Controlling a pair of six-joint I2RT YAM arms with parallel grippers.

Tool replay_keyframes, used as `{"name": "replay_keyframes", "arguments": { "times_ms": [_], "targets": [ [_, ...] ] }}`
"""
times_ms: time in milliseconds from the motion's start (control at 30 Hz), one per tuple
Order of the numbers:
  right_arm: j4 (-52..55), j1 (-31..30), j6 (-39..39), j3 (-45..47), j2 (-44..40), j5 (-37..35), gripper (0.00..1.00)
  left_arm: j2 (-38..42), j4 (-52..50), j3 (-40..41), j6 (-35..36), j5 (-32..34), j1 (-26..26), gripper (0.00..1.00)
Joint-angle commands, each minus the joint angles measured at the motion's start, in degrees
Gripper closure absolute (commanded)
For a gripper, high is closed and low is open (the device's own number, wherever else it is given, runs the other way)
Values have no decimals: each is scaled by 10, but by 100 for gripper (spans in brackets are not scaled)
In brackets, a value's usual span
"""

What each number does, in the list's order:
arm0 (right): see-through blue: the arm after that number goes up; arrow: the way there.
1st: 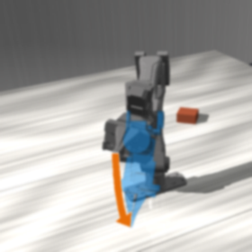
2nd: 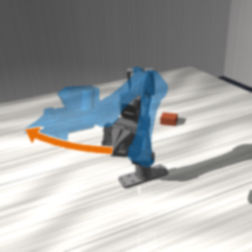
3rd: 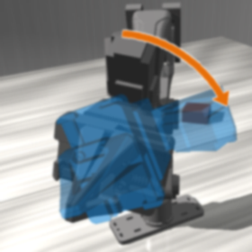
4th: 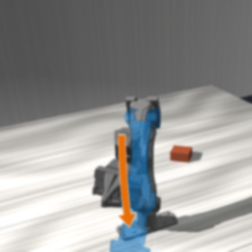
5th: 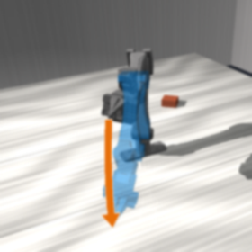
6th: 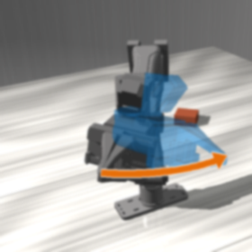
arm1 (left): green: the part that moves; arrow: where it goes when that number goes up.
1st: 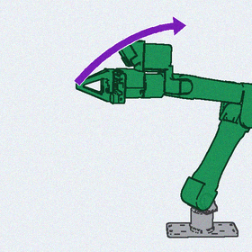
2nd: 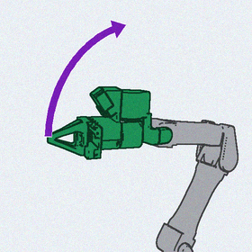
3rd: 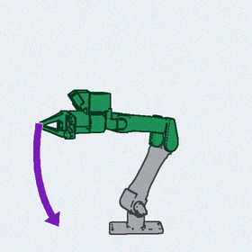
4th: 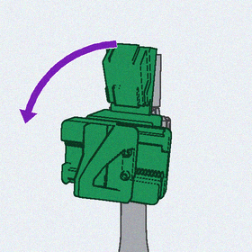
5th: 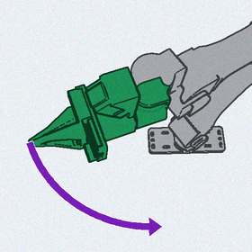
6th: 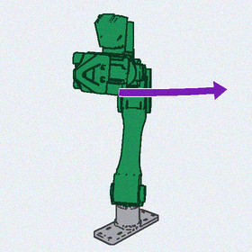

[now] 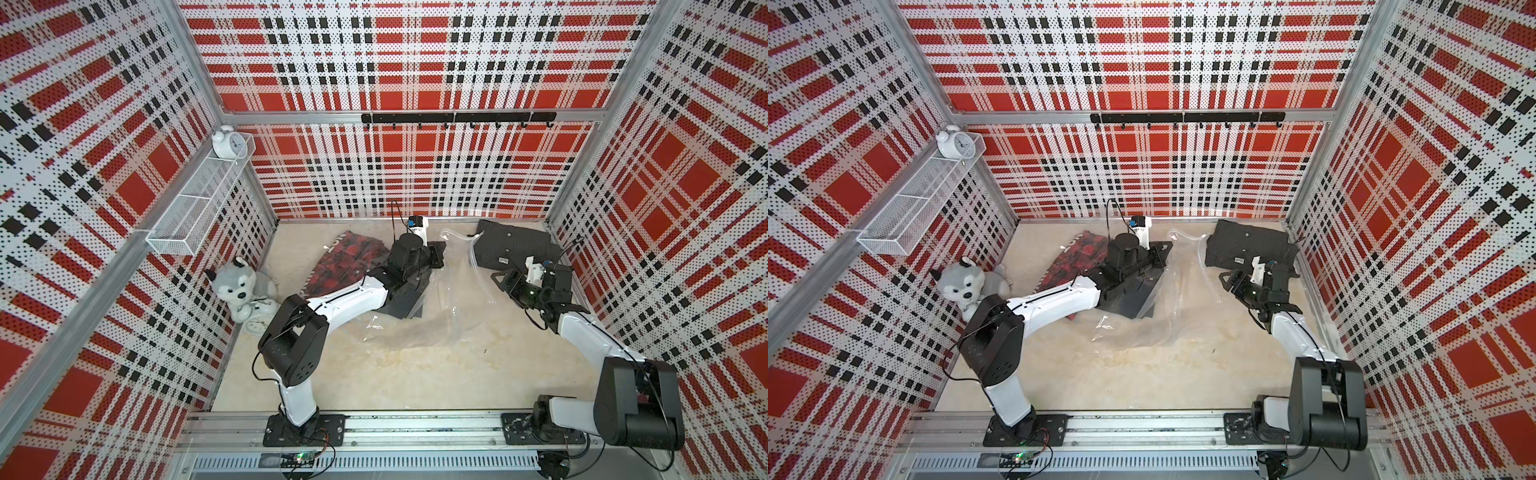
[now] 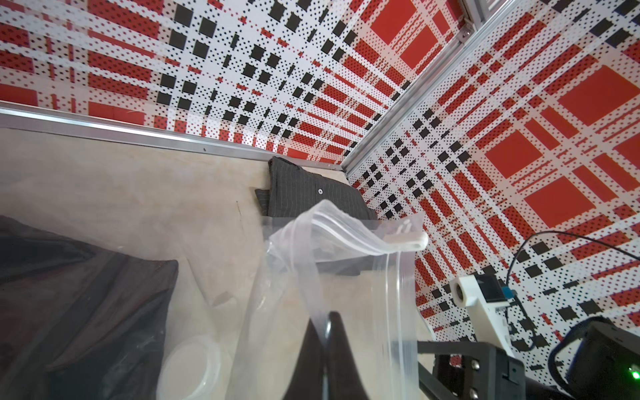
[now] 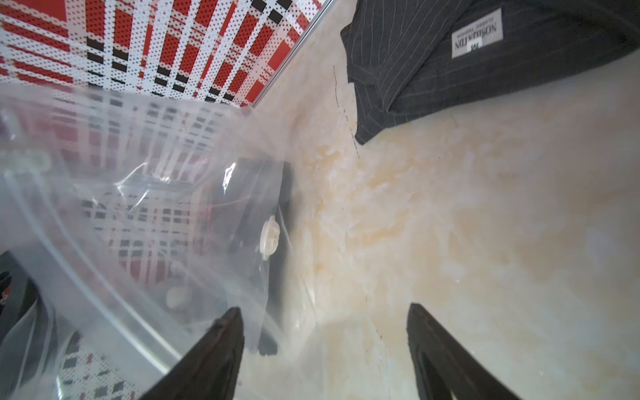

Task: Place the folded shirt into the vacuum bag
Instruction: Move the shirt at the center of the board.

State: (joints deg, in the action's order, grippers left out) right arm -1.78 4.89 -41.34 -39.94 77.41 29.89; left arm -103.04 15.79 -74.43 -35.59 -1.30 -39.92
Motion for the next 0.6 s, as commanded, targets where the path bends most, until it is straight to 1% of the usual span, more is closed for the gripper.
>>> {"name": "replay_keyframes", "arguments": {
  "times_ms": [0,100,233,400,467,567],
  "targets": [
    [-24,6,15,-41,52,-40,22,16,3,-2,13,-4,16,100],
    [-15,9,28,-88,111,-71,22,30,4,10,14,-9,25,100],
    [-13,14,35,-161,194,-71,22,50,-2,26,18,-16,38,100],
    [77,22,66,-297,301,-115,22,88,-2,58,17,-17,47,100],
    [88,28,64,-336,332,-111,22,100,-3,68,16,-15,48,100],
    [109,28,60,-411,389,-74,22,105,-4,74,15,-17,47,100]
  ]
}}
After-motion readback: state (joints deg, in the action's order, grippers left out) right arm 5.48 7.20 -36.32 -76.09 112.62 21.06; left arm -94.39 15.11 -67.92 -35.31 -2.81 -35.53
